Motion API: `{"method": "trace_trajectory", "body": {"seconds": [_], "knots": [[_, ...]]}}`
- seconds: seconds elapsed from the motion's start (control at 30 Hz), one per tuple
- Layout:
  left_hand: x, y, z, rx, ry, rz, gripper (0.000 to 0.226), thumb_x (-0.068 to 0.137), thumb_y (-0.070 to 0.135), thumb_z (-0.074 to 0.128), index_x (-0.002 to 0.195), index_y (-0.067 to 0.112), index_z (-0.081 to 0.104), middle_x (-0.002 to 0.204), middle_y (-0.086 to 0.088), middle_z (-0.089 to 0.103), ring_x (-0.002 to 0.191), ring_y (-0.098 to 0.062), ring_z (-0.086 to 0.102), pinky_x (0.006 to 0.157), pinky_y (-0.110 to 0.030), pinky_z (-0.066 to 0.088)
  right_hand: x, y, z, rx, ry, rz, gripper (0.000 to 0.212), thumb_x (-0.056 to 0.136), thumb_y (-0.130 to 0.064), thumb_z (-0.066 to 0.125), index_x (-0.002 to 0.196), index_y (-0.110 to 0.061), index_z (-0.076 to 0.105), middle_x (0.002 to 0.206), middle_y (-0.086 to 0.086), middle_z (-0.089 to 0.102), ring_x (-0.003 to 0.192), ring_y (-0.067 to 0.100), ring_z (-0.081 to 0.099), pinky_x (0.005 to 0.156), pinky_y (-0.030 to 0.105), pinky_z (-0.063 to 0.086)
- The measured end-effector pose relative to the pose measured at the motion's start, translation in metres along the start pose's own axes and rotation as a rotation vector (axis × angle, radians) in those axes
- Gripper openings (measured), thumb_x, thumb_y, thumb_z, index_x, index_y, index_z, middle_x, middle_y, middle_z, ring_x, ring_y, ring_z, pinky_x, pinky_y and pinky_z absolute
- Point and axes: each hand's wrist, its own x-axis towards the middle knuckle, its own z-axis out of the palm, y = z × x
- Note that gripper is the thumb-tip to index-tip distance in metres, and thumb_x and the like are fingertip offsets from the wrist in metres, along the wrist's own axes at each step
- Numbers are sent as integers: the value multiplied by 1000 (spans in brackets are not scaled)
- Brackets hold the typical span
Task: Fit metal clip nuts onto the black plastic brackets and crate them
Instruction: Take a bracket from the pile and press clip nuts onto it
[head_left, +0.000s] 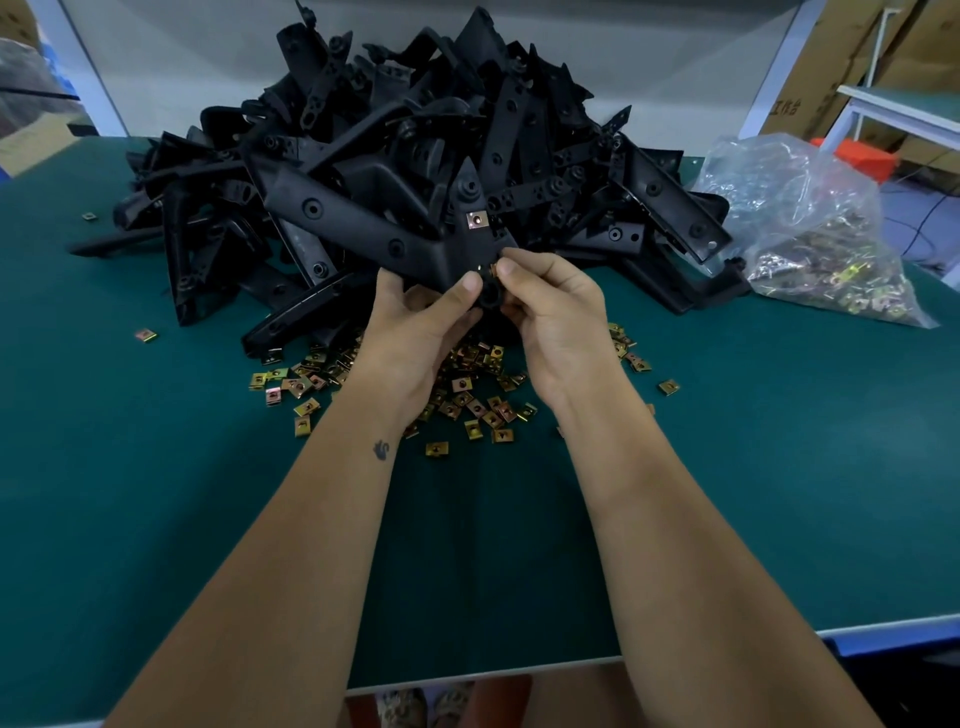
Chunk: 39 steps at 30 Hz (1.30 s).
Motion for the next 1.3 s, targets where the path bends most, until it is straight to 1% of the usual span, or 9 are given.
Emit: {"method": "trace_trajectory", "body": {"seconds": [0.17,0.27,0.37,0.5,0.63,0.73,0.9,1.07,1.3], "knots": [[0,-1,0,42,12,15,52,92,6,66,138,14,43,131,-7,62,116,-16,64,89,-28,55,1,4,0,-66,6,-30,17,86,4,67,81,-12,69,82,3,66,88,18,58,84,29,47],[1,0,0,-20,26,-7,50,92,4,66,137,11,45,126,-6,66,109,-14,68,85,-27,56,2,5,0,-137,2,-80,15,87,2,68,85,-13,70,81,-1,67,82,9,61,78,21,49],[3,0,0,-157,78,-67,41,92,0,64,131,7,52,118,-6,68,97,-17,70,79,-28,58,3,7,1,-248,34,-173,13,88,-5,69,88,-17,71,79,-6,69,74,0,64,71,15,50],[6,-2,-1,-162,118,-64,31,94,-6,57,124,5,56,107,-8,68,82,-14,69,75,-28,58,1,9,4,-472,44,-295,4,88,-21,71,86,-17,73,75,-11,69,70,-2,62,67,17,49],[5,-2,-2,-137,105,-36,28,95,-8,53,116,9,58,98,-4,73,86,-15,73,75,-28,58,-5,15,7,-729,50,-410,18,80,-35,76,87,-20,69,83,-11,69,79,2,62,70,19,50],[5,-2,-2,-120,100,-32,27,94,-8,54,113,10,59,94,-4,71,82,-13,72,74,-27,58,-6,16,6,-862,95,-510,19,81,-39,73,85,-23,65,82,-13,66,78,3,59,68,21,49],[4,-2,0,-115,66,-34,25,94,-7,55,111,10,61,92,-4,72,83,-13,72,73,-26,58,-7,15,5,-931,141,-640,20,83,-38,71,78,-20,65,75,-9,63,68,6,56,60,22,44],[4,-2,1,-128,73,-48,24,95,-6,55,113,9,61,98,-6,71,84,-14,72,72,-25,58,-7,16,6,-942,132,-662,21,85,-36,70,78,-16,65,74,-7,63,67,9,56,60,30,46],[5,-4,-1,-116,41,-33,25,95,-6,55,112,10,61,95,-2,74,86,-13,72,74,-26,58,-8,15,5,-1008,149,-682,23,87,-37,69,79,-15,66,73,-7,62,63,9,53,57,29,43]]}}
